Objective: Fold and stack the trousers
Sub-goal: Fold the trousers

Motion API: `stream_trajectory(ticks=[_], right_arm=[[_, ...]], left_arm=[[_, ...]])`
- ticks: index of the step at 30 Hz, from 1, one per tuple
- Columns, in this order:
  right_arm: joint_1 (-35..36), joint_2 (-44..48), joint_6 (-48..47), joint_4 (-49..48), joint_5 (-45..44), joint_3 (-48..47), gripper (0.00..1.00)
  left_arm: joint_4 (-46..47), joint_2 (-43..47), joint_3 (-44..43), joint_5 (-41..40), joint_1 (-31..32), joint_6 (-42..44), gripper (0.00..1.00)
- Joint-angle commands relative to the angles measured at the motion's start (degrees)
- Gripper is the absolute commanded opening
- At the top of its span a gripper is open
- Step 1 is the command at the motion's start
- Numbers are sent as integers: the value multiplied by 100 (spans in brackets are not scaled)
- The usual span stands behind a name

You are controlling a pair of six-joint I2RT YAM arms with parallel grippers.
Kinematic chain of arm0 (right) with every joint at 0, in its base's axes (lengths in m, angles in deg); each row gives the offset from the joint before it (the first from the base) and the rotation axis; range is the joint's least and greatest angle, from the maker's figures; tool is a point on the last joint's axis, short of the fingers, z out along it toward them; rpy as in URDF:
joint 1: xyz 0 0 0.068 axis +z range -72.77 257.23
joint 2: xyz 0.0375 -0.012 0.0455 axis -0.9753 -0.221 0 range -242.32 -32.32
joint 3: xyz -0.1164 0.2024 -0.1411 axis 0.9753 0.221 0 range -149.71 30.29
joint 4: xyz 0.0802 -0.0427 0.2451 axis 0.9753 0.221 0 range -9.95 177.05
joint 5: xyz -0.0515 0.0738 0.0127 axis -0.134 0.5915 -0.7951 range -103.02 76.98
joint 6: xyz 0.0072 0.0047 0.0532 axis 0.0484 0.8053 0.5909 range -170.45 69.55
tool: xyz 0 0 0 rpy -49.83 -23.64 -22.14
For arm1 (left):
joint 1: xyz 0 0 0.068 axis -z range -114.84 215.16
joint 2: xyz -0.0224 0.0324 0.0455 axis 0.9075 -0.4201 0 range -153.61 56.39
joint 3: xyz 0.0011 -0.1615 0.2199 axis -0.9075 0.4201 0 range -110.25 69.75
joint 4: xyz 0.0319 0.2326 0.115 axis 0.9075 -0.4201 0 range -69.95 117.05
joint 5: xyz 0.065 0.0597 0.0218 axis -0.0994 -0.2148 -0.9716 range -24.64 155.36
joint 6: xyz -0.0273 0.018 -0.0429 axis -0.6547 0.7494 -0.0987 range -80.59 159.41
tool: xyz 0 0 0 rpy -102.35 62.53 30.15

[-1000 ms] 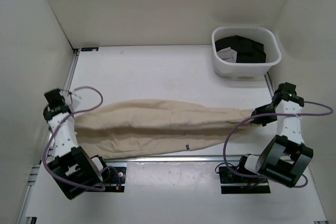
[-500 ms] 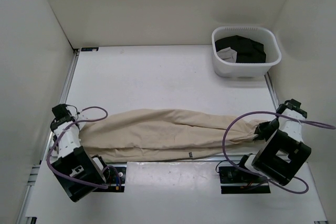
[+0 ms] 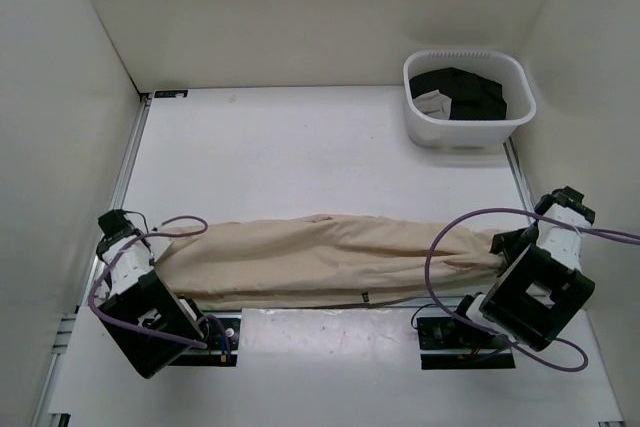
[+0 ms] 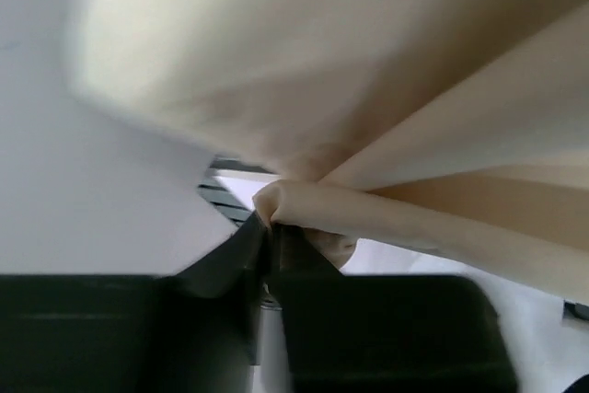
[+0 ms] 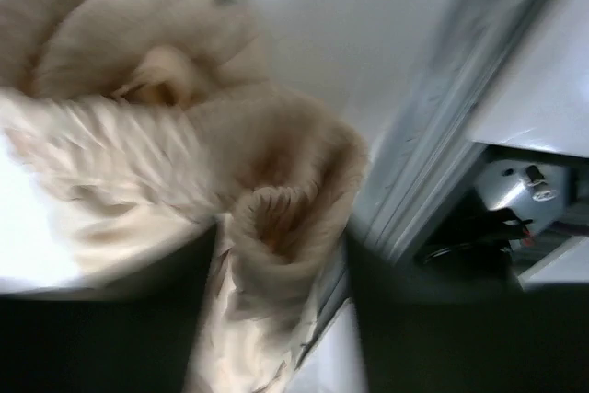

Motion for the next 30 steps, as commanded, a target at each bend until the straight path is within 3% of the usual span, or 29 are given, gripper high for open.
stream_trajectory(ticks=[1,2,4,9,11,16,21,23,26,30], right_arm=[[-172,152,-11,-59,-740,59,69],[-172,152,50,20,-881,-71,84],[-172,152,112,213,-1127,-247,99],[-172,204,112,452,-1067,-1028,99],[152,257,112,696,-1224,-1310,99],[1101,669,226,1040,-2059,-2067,99],[2075,1056,156,716,-2279,-2253,99],[2253,1057,103,628,-2332,-2139,99],[2464,882,-168,338,-1667,-1700,99],[3104,556,-274,-65,-505,-1128,85]], left_arm=[[127,159,283,-308,-63,252,30],[127,159,283,-309,-63,304,38],[127,159,283,-379,-116,357,56],[-73,159,-488,-546,-116,419,76],[-241,-7,-1191,-493,-116,419,81],[-715,-395,-2369,-300,-116,235,82],[-1568,-589,-2591,-28,-116,234,81],[-1735,-466,-2303,43,-116,234,81],[-1938,-89,-1627,122,-116,357,81],[-1991,141,-1072,60,-116,200,81]])
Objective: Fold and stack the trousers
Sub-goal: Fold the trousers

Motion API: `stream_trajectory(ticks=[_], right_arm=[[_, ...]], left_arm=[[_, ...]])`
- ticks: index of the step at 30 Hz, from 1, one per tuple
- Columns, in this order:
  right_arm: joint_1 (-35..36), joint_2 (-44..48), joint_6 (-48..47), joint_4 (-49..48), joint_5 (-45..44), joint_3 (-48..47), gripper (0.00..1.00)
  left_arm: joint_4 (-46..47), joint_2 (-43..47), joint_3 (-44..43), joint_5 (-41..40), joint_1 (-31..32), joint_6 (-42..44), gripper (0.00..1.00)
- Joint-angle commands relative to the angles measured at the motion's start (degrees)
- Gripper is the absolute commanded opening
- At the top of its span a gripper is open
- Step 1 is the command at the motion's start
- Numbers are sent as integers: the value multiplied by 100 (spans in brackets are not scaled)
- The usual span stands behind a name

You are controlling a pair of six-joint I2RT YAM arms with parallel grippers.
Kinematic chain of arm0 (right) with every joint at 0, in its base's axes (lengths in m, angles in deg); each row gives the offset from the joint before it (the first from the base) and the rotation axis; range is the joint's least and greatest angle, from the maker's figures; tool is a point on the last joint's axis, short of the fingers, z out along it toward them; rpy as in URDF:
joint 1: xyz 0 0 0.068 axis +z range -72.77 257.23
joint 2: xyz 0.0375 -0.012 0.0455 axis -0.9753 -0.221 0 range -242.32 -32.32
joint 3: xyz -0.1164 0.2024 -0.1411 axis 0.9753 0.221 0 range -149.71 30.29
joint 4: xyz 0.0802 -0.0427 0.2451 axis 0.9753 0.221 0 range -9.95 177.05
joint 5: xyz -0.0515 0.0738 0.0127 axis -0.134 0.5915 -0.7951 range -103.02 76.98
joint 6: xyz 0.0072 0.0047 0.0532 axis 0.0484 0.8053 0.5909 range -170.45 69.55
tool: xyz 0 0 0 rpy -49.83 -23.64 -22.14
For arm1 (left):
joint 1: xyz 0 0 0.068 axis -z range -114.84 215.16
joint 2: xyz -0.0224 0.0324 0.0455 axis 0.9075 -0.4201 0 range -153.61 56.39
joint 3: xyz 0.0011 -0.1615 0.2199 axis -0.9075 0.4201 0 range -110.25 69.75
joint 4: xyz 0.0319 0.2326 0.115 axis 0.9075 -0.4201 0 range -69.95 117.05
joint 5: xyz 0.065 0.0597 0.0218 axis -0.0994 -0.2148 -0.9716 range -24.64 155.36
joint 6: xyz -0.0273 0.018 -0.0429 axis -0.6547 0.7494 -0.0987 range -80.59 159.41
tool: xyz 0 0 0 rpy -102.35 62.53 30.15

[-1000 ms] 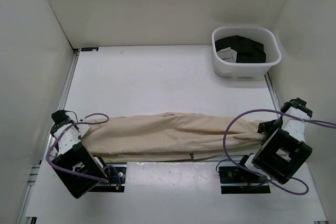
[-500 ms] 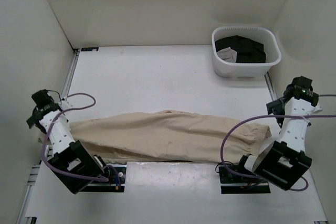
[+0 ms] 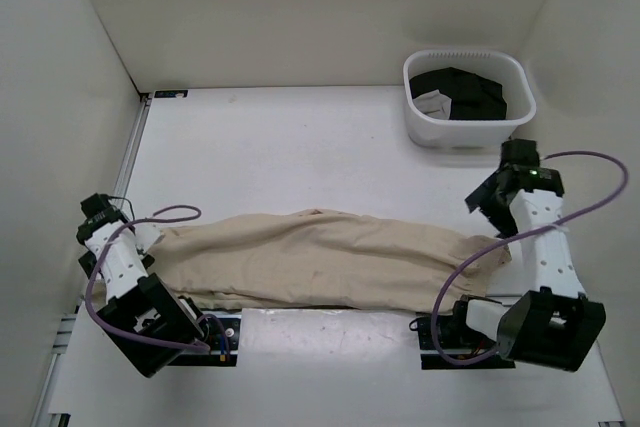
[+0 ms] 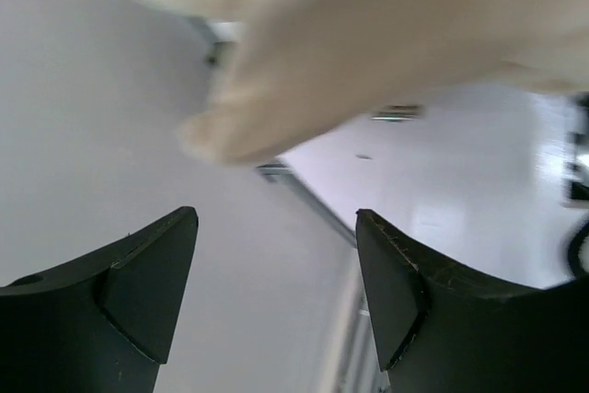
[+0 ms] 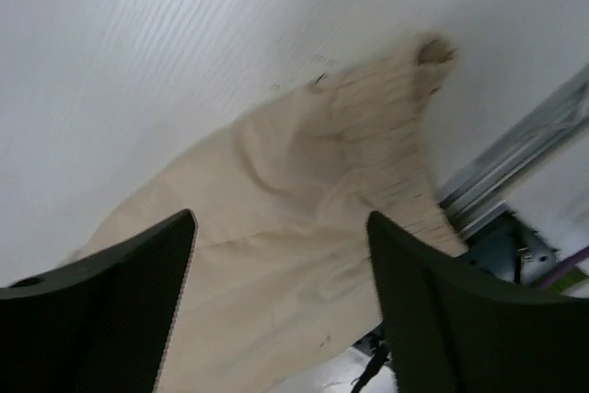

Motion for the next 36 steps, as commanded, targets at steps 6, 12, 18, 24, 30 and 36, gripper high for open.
stream_trajectory(ticks=[6,12,18,24,30,36], right_arm=[[1246,-126,333,-628,1338,1176,31],[1299,-301,202,-724,1707,1861,20],[1299,-1530,263,-1278,1428,1574,16],[1124,-2664,973,-1604,1339,686,13],[851,-3315,1397,-1665,1216,-79,10],[851,-4177,844,-1174,1216,-1597,10]], left_arm=[[-190,248,426,360,-24,-331,83],[-110,3,-890,1511,63,-1139,83],[627,-1086,-472,951,766,-2087,74],[1620,-2000,-49,486,1470,-2677,58],[2026,-3222,-1277,220,1681,-3512,45],[1973,-3898,-2544,63,2173,-3733,47]])
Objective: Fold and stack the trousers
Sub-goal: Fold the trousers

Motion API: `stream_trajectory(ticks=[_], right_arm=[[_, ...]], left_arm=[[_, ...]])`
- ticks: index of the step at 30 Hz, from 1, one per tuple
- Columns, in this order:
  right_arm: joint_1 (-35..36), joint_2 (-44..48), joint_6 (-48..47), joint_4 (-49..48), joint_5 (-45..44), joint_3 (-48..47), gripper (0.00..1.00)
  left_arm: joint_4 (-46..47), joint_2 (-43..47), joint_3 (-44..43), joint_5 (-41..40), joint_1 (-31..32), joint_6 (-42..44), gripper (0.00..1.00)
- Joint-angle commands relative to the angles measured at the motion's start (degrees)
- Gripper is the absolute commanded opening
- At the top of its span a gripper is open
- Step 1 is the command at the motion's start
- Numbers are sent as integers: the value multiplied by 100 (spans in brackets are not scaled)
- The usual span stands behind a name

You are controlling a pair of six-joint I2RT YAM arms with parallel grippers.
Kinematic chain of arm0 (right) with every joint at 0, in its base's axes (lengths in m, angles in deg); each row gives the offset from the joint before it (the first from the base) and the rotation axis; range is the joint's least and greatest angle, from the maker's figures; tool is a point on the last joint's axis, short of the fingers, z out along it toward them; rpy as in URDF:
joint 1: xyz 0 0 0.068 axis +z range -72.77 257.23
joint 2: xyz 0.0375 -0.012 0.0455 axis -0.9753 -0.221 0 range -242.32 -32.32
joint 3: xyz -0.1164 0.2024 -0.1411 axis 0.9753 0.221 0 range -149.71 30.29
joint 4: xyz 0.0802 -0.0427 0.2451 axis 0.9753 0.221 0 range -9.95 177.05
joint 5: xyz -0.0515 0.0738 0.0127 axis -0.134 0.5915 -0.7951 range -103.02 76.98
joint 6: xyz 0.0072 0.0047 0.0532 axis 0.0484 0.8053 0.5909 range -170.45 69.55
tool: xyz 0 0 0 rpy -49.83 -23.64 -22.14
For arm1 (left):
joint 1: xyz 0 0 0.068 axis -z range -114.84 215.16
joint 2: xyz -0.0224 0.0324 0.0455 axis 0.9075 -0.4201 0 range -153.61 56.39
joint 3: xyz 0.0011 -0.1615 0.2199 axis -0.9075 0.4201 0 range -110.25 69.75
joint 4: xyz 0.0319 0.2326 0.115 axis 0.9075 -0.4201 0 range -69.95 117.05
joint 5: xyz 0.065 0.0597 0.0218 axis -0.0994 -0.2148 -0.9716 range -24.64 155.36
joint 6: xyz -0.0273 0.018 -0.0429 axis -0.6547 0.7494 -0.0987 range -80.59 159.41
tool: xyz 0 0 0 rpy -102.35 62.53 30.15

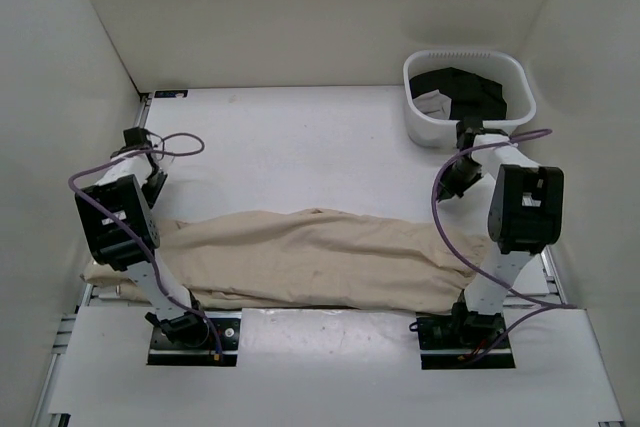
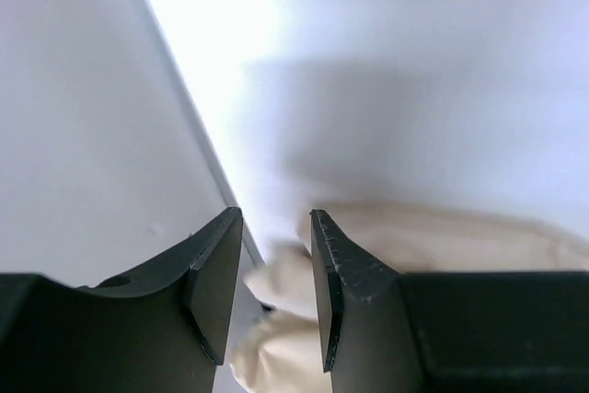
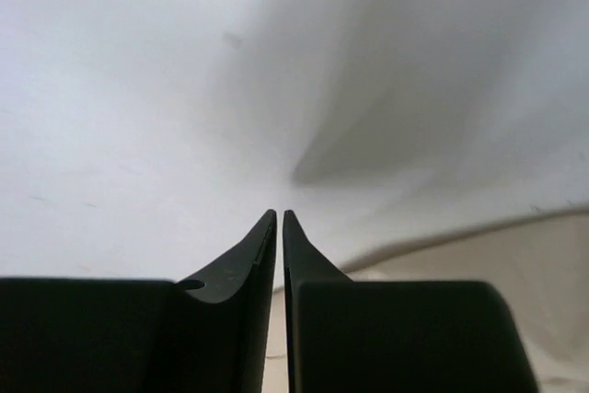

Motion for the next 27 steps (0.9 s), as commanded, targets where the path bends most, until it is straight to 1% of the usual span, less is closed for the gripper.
stream_trajectory(ticks=[1,2,4,5,7,8,9,10,11,12,13,14,15,16,17,18,20,22,23,24,25,26,27], right_arm=[[9,-217,-345,389,-89,-826,10],[9,-217,-433,460,-89,-923,10],[9,89,-696,600,-326,-924,10],[9,473,-785,601,-413,-803,11],[71,897,-1005,794,-485,-565,17],[140,1291,-1223,873,-424,-242,21],[141,1477,-1312,1048,-354,-39,27],[306,1810,-1374,1136,-301,181,40],[404,1970,-1444,1216,-300,418,48],[500,2128,-1445,1269,-300,925,56],[701,2408,-1445,1321,-300,1182,65],[799,2524,-1376,1322,-222,1429,69],[974,2629,-1218,1235,-169,1666,70],[1046,2761,-1121,1164,-116,2095,70],[1107,2762,-1042,1077,15,2290,70],[1160,2762,-867,980,69,2466,70],[1161,2701,-804,594,192,2922,70],[1161,2396,-716,330,192,3092,71],[1161,2245,-655,137,105,3092,75],[1161,2079,-654,48,43,3005,75],[1161,1720,-654,-40,-27,2900,77],[1161,1534,-654,-154,-97,2768,77],[1100,1358,-654,-155,-98,2602,77]], left_arm=[[72,-153,-359,-230,232,-316,47],[71,-154,-437,-231,302,-317,49],[-8,-172,-386,-283,303,-378,50],[-8,-120,-238,-284,303,-439,50],[-60,170,-105,-433,303,-501,51],[-122,319,-104,-433,303,-571,52],[-209,695,-104,-433,303,-572,54],[-341,916,-104,-294,303,-633,55],[-525,1136,-183,221,303,-633,59],[-1023,1547,-244,609,303,-494,65],[-1280,1742,-245,996,303,-345,70],[-1518,1918,-245,1365,303,-74,76],[-1764,2207,164,1308,424,25,81],[-1818,2314,455,1151,504,122,81],[-1819,2403,780,940,574,201,81],[-1819,2464,1471,538,627,254,81],[-1645,2535,2011,428,689,254,79],[-1381,2535,2460,428,689,254,79],[-1205,2440,2540,428,689,254,79],[-838,2343,2541,376,689,106,79],[-660,2203,2541,375,689,27,79],[-511,1827,2446,375,689,-61,79],[-405,1606,2331,375,689,-158,76]])
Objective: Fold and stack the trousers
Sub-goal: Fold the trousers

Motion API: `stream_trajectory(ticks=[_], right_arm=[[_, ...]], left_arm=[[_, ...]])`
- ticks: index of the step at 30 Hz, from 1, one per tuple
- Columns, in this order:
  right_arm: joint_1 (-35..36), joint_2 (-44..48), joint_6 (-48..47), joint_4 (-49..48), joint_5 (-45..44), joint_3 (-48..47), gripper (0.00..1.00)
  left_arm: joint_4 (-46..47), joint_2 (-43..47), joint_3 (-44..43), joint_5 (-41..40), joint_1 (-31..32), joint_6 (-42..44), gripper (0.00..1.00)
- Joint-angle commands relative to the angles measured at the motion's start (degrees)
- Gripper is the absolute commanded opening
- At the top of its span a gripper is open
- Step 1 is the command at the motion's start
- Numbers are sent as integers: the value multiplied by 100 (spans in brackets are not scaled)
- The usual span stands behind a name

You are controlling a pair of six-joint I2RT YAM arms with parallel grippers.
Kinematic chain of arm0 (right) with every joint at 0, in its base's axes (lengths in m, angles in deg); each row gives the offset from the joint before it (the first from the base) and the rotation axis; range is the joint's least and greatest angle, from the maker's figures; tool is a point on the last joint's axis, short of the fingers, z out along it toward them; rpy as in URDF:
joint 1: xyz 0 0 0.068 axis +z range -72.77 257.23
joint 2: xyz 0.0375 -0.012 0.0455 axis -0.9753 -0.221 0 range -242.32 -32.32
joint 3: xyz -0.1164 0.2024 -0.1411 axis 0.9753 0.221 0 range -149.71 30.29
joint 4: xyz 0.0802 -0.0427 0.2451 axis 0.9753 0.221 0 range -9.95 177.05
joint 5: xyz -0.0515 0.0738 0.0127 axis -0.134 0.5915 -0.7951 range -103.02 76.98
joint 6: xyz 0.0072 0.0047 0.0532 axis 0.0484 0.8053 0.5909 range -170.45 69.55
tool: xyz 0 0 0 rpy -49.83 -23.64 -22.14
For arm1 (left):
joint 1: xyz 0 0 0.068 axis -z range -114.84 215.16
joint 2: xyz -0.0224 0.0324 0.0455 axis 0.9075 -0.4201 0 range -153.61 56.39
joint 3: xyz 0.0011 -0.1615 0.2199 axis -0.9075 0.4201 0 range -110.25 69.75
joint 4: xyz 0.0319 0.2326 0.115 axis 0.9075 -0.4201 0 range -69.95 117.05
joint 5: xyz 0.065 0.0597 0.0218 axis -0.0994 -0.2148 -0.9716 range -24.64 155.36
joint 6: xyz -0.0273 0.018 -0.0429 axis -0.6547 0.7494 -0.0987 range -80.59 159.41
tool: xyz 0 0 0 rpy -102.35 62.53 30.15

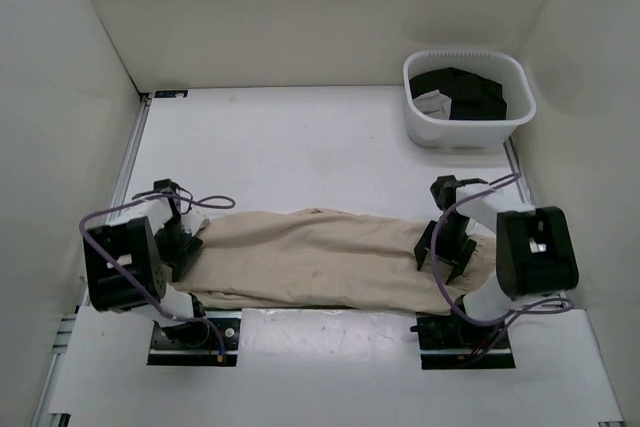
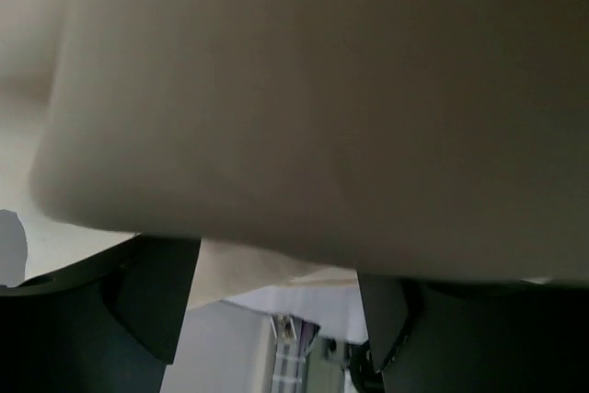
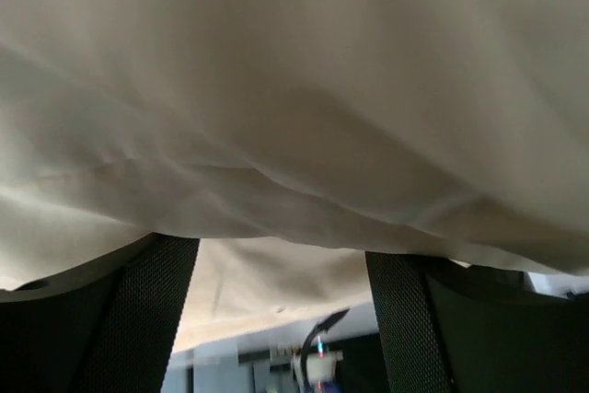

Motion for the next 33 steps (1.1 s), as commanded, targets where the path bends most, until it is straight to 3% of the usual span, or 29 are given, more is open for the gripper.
stream_trajectory(ticks=[1,9,14,18,26,33], right_arm=[[-88,-826,209,-946,-294,-624,77],[-659,-2224,209,-842,-207,-2461,77],[-659,-2534,-228,-603,37,-3387,81],[-607,-2114,-800,-314,364,-3800,88],[-1010,-383,-854,609,-75,-2994,94],[-1204,-117,-670,75,127,-1500,93]], left_arm=[[935,-504,-449,-136,1,-405,76],[1262,-2060,-2293,-268,299,-802,73],[1078,-2185,-2692,-417,449,-812,76],[858,-1791,-2561,-575,449,-759,81],[480,-403,-2385,-637,-262,-530,91],[945,-295,-1567,-1033,-877,76,93]])
